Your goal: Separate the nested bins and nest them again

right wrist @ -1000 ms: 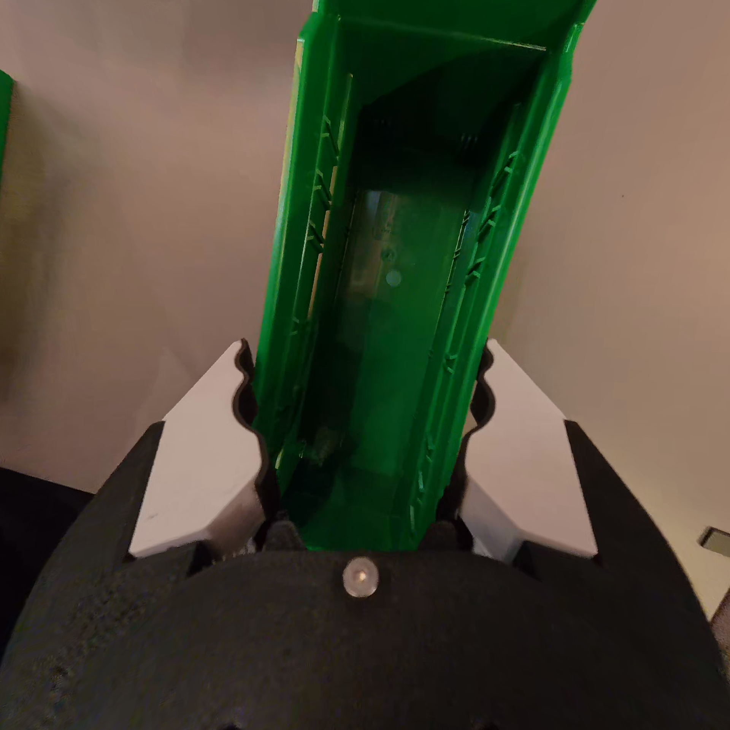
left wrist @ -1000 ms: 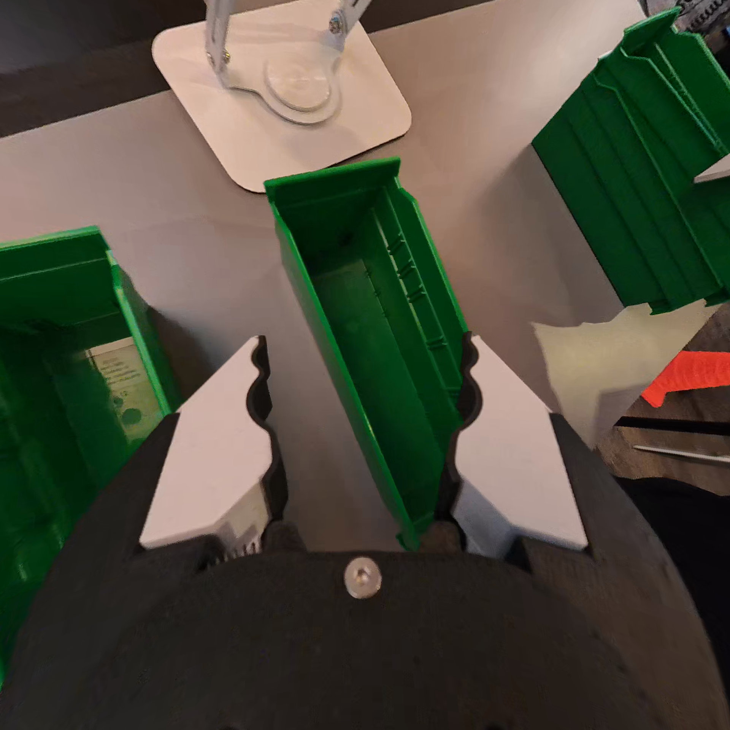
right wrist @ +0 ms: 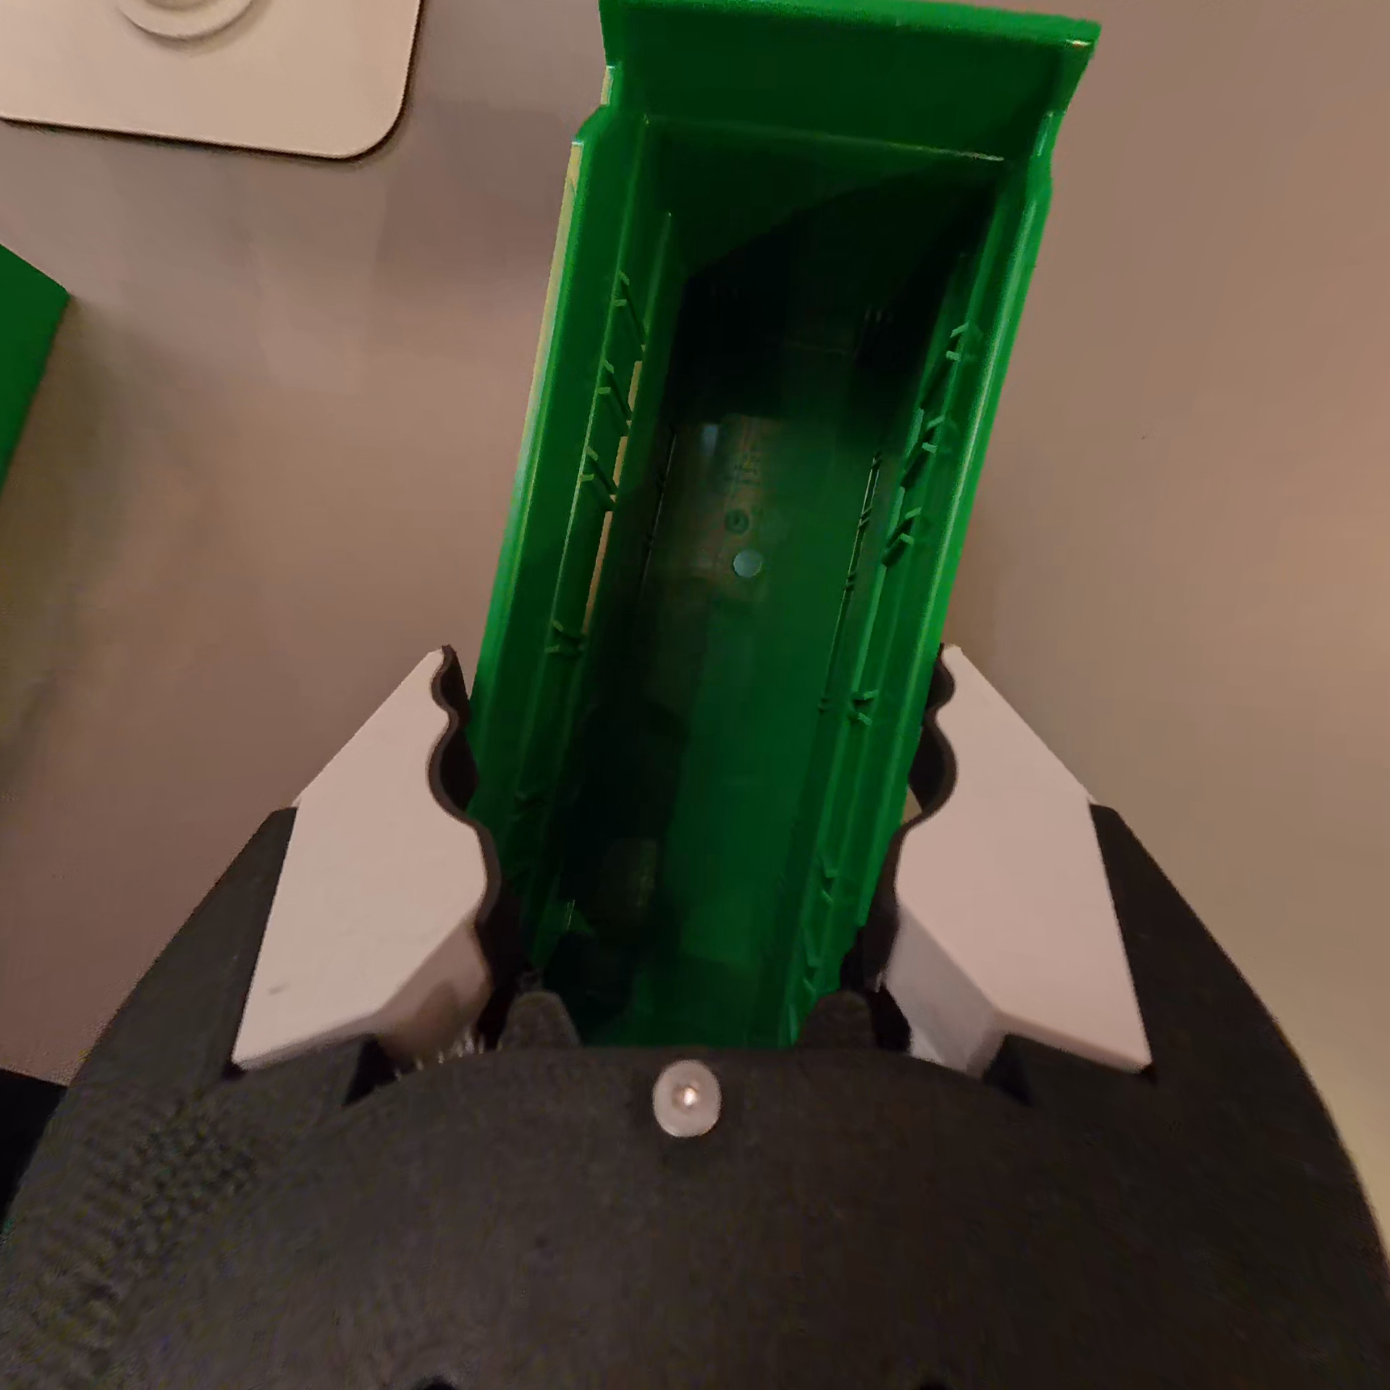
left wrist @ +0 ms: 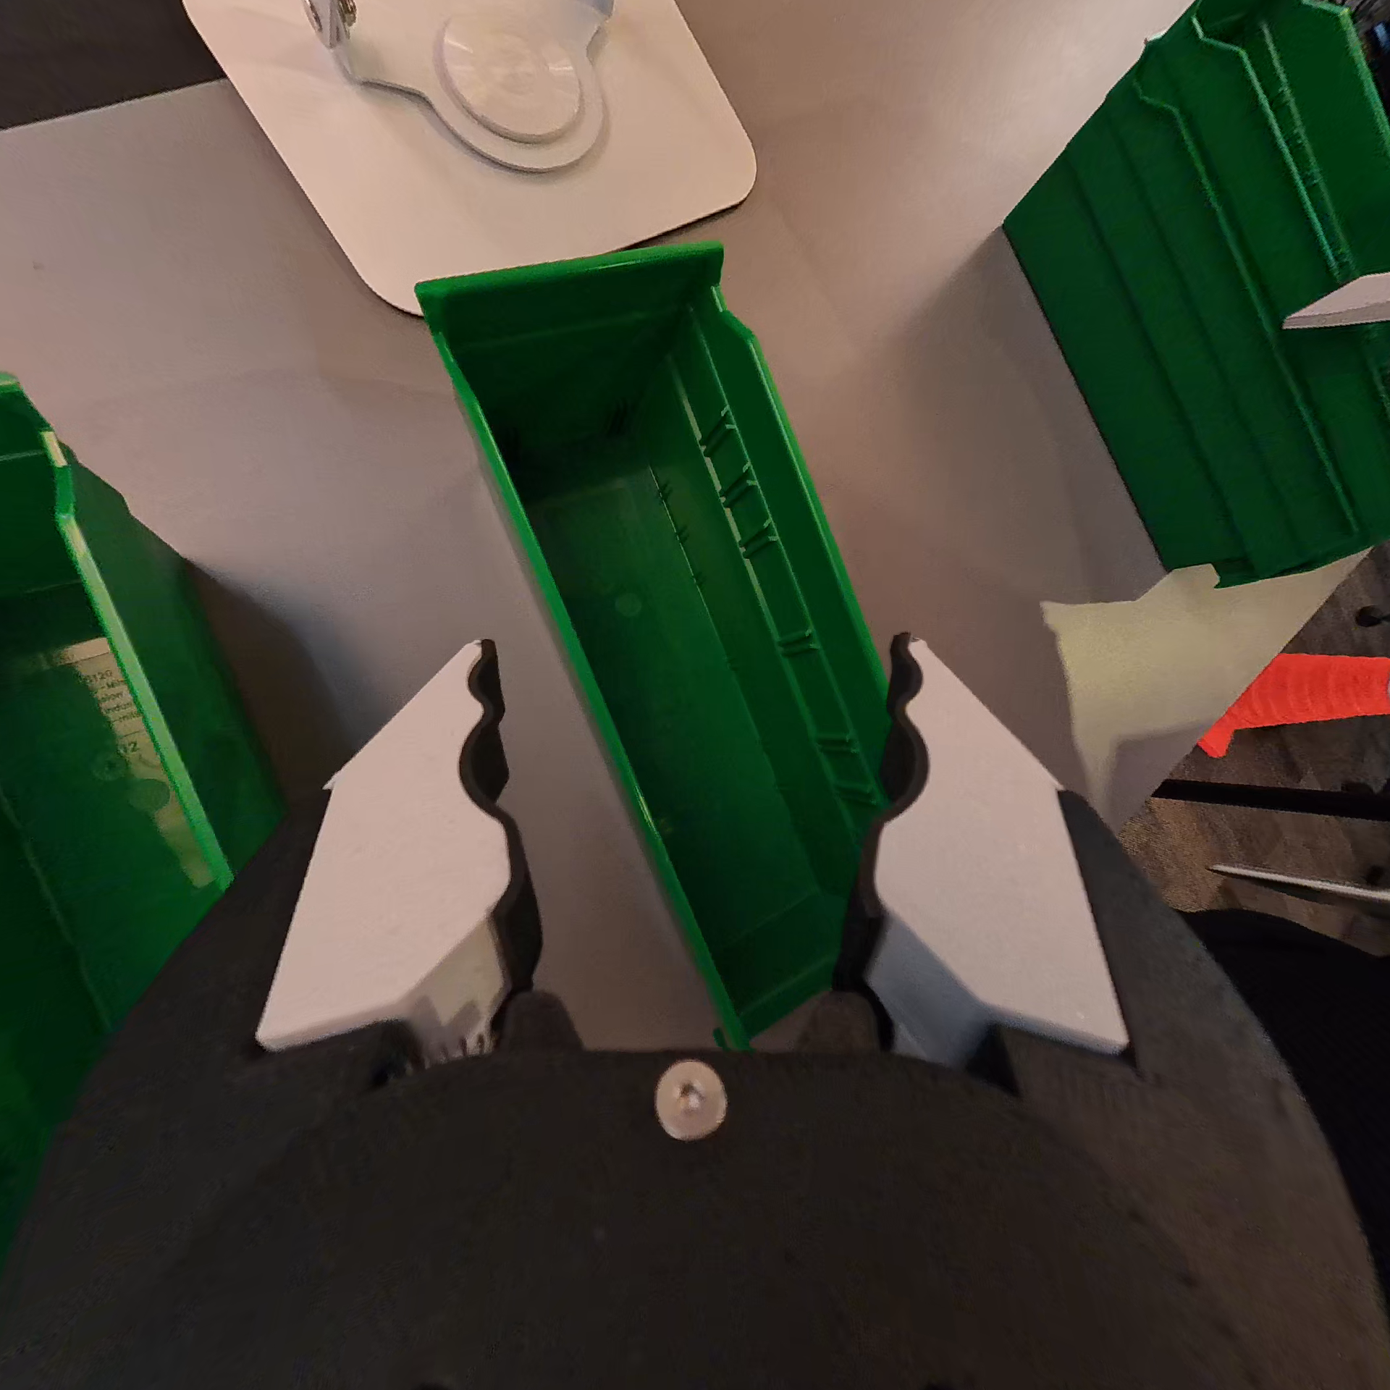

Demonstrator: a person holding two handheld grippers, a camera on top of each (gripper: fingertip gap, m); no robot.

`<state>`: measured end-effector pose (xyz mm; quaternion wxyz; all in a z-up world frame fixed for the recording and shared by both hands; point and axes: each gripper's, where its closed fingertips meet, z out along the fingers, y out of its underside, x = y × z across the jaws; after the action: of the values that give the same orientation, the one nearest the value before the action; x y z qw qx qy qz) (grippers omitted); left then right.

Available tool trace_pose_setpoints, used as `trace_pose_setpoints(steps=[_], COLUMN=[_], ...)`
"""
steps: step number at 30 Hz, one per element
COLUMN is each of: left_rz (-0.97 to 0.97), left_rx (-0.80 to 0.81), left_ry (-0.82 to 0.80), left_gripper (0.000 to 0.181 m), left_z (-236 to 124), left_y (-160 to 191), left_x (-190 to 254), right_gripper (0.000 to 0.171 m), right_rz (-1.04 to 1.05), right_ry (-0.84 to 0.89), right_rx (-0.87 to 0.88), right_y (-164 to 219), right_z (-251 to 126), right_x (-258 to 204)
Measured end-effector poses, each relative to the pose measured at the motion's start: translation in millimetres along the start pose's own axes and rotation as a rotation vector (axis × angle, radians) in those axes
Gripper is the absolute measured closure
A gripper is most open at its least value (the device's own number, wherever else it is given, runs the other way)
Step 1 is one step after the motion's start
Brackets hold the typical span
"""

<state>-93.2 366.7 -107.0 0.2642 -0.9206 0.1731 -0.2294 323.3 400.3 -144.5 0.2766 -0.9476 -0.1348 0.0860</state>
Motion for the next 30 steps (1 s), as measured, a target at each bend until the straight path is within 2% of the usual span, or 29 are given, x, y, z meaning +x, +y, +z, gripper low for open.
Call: trace_pose_setpoints(steps=[6,8,12,15,18,22,24,25,27,30], left_rz=[-0.019,-0.041,-0.074,-0.084,-0.117,-0.191,-0.239,-0.261,-0.272,-0.365], left_rx=[-0.039,-0.054,-0.066,-0.076,-0.091,-0.101,-0.092,-0.081,-0.074,-0.053], left_ry=[-0.031,-0.029,-0.017,-0.017,0.002,0.072,0.128,0.135,0.157,0.234], left_gripper=[0.072,0.072,0.072,0.072,0.072,0.073,0.074,0.068,0.066,0.061], left_z=[9.5,14.0,20.0,24.0,29.7,40.3,45.3,47.7,50.8,55.8], left_y=[11.2,18.2,26.8,31.0,38.2,50.2,52.7,52.5,52.0,46.5], left_x=[-5.5,-9.4,-12.2,-13.9,-12.1,2.5,16.0,20.2,30.7,51.4], right_gripper=[0.044,0.048,0.043,0.046,0.041,0.032,0.034,0.041,0.05,0.049], right_rz=[-0.002,-0.037,-0.057,-0.037,-0.071,-0.14,-0.181,-0.191,-0.186,-0.21], right_ry=[-0.009,-0.021,-0.017,-0.034,0.024,0.118,0.127,0.088,-0.067,-0.254], right_rx=[-0.024,-0.028,-0.135,-0.132,-0.149,-0.101,-0.032,0.016,0.059,0.056], right_y=[-4.2,-5.2,12.6,12.4,9.2,-13.5,-33.1,-44.6,-57.4,-57.7], right_z=[-13.1,-15.2,0.0,3.9,-3.0,-25.5,-41.0,-49.1,-56.4,-48.0], right_x=[-1.1,-5.4,-1.5,-0.1,6.7,4.3,-10.7,-28.1,-77.6,-154.0])
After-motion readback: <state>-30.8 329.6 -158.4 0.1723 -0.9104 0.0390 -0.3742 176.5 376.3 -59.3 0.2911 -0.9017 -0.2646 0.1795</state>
